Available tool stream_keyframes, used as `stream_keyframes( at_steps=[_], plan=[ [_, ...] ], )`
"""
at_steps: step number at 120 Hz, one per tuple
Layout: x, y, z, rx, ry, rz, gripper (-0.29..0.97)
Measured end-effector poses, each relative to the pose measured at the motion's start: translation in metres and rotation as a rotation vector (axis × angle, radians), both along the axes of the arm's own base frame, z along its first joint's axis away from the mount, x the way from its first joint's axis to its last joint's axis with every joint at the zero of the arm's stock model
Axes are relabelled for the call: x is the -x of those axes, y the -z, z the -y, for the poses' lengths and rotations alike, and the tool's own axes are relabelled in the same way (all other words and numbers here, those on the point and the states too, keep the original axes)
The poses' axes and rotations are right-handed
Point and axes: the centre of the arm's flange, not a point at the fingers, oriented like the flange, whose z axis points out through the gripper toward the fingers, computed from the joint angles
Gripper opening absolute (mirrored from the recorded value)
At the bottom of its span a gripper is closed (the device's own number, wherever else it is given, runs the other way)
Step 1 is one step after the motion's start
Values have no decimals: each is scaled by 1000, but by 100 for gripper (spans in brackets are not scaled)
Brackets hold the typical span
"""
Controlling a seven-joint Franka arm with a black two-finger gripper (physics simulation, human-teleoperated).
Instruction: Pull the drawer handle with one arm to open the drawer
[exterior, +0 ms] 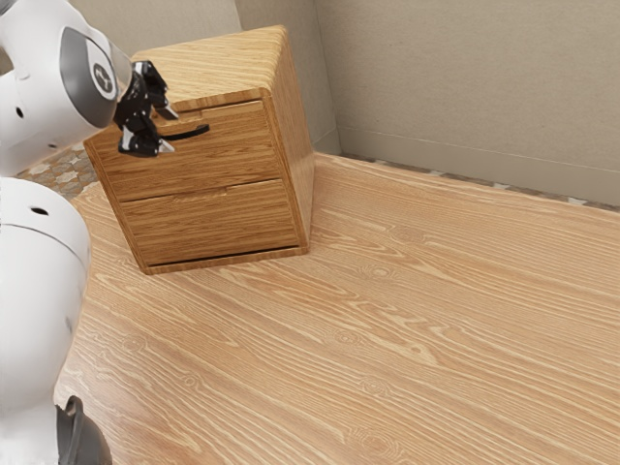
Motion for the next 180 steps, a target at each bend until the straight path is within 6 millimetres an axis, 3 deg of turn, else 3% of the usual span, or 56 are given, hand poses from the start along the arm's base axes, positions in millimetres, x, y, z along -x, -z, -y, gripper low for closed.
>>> stream_keyframes(
  at_steps=[13, 54, 78, 144, 180],
  plan=[
    [-4, 7, -15, 3, -1, 3, 30],
    [-31, 30, -23, 11, 49, 2, 26],
    [-23, 30, -40, 11, 38, 4, 22],
    [-19, 45, -55, 86, 27, 35, 13],
    [-14, 49, -47, 102, 25, 17, 10]
  ],
)
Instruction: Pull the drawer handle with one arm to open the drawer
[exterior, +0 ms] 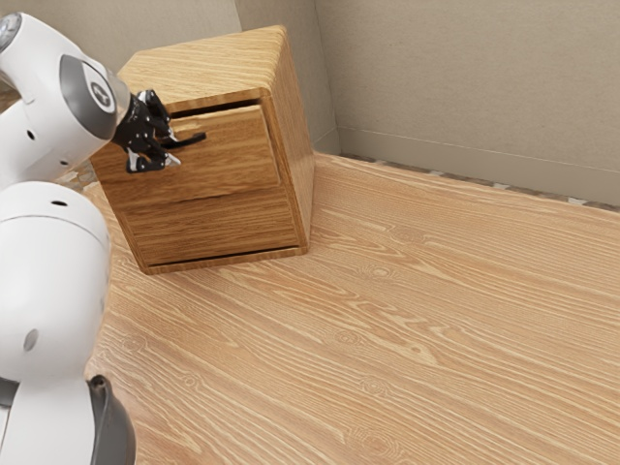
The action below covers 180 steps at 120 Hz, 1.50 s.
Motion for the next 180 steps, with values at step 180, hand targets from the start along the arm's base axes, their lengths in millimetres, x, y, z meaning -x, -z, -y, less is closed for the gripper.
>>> stream_keyframes(
  at_steps=[180],
  plan=[
    [51, -14, 50, 26, -9, 16, 8]
  ],
)
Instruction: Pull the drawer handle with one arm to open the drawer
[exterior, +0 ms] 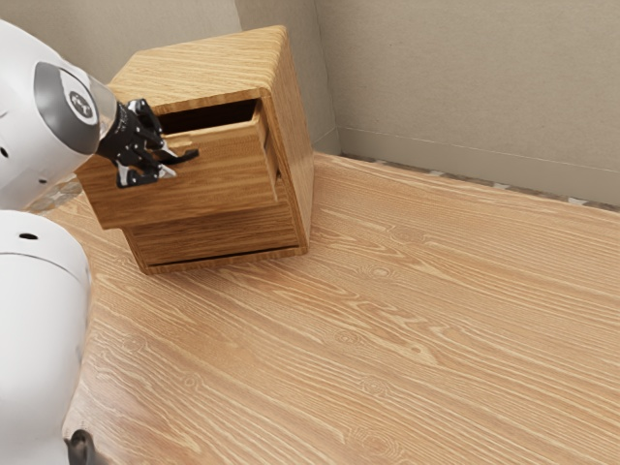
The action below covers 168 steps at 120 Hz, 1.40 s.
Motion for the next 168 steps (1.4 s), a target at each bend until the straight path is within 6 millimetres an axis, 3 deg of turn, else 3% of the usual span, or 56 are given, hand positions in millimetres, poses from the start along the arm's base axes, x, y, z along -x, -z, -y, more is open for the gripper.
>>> stream_keyframes(
  at_steps=[34, 80, 123, 168],
  plan=[
    [19, 5, 3, 8, -27, -2, 8],
    [46, 2, 27, -16, -48, 6, 7],
    [54, 3, 50, -22, -39, 7, 7],
    [85, 11, 48, 5, -86, 9, 7]
  ],
)
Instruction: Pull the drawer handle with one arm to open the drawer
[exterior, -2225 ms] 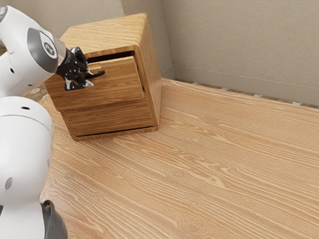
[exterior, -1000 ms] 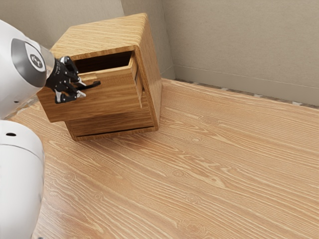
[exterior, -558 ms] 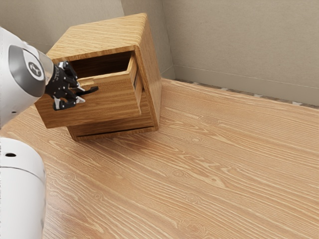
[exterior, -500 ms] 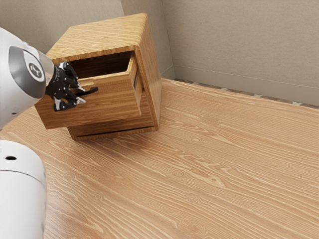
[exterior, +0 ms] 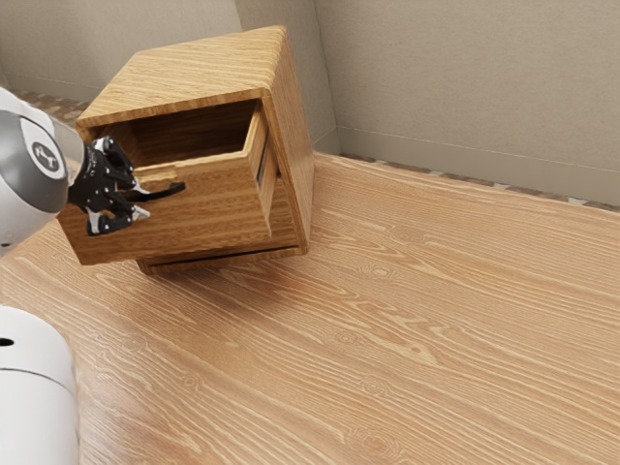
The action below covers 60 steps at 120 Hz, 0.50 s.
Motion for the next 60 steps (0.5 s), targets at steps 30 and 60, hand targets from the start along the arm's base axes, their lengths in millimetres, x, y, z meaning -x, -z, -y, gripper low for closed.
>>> stream_keyframes(
  at_steps=[30, 60],
  plan=[
    [3, 0, 16, -9, 10, -3, 7],
    [7, 0, 32, -14, 14, -1, 7]
  ],
)
